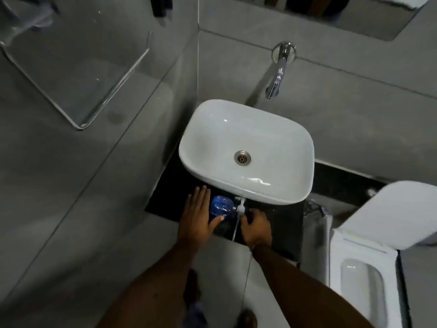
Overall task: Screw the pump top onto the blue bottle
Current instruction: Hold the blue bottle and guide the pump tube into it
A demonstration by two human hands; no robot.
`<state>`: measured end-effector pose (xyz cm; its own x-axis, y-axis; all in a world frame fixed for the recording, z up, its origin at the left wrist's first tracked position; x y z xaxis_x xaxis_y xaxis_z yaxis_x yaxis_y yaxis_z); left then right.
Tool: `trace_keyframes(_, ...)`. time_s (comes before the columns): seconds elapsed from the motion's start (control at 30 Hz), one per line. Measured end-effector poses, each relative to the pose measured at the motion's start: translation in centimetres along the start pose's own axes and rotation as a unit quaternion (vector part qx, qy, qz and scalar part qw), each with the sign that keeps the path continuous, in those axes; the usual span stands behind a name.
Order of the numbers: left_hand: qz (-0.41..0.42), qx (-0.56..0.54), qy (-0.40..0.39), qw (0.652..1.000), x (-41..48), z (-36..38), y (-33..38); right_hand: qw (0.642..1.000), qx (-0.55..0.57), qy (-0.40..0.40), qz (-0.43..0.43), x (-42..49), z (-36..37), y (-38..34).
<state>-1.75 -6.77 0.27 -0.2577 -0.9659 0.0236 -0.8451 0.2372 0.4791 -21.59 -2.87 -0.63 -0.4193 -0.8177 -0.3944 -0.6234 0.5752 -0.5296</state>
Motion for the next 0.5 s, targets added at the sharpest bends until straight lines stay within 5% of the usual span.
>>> trace_keyframes(0.13, 0.04, -0.02, -0.02, 0.999, 1.0, 0.6, -0.8, 0.995, 0.062, 0.004, 0.076, 1.9, 0.6, -1.3)
trace_keyframes(0.5, 0.072, -0.1, -0.019, 0.992, 1.6, 1.2, -1.1, 0.997, 0.038, -0.005, 0.06, 3.0, -0.4, -0.2)
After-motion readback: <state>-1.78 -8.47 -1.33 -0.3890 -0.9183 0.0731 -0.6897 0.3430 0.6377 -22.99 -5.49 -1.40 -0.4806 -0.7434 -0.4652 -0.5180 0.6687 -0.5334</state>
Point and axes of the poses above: each hand's wrist, its own x-axis towards the middle knuckle, its own z-axis out of the palm, y = z × x, the point moved 7 cm from there along x, towards the middle knuckle, and after that the axes turned 1 degree about -y, right-handed, at the moved point
